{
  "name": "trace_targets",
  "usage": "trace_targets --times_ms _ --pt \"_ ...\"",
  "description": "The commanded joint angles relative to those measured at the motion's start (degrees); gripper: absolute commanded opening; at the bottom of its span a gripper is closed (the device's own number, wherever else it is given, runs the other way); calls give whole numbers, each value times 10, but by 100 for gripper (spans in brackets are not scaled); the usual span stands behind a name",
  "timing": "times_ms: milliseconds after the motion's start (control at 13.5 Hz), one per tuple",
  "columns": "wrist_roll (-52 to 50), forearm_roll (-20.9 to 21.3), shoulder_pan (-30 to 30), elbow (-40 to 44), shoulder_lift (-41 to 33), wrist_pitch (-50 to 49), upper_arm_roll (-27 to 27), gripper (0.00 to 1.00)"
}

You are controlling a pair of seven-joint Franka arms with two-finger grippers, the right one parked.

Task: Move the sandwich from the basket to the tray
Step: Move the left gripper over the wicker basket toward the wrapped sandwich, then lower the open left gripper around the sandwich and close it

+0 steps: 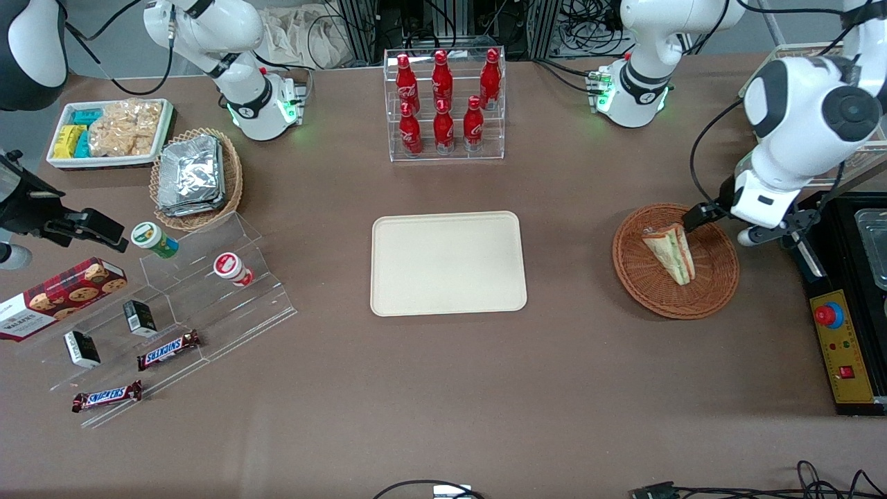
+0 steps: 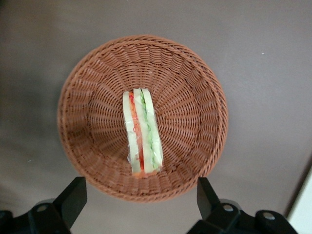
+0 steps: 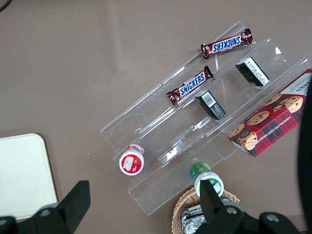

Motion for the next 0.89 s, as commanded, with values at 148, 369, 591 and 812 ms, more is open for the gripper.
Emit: trace_targets --times_ms 148,369,591,812 --pt "-17 0 4 -66 92 183 -1 100" --pt "-16 1 5 -85 144 248 -1 100" --pt "-16 1 5 -85 159 261 -1 100" --pt "-15 2 5 -85 160 261 -1 94"
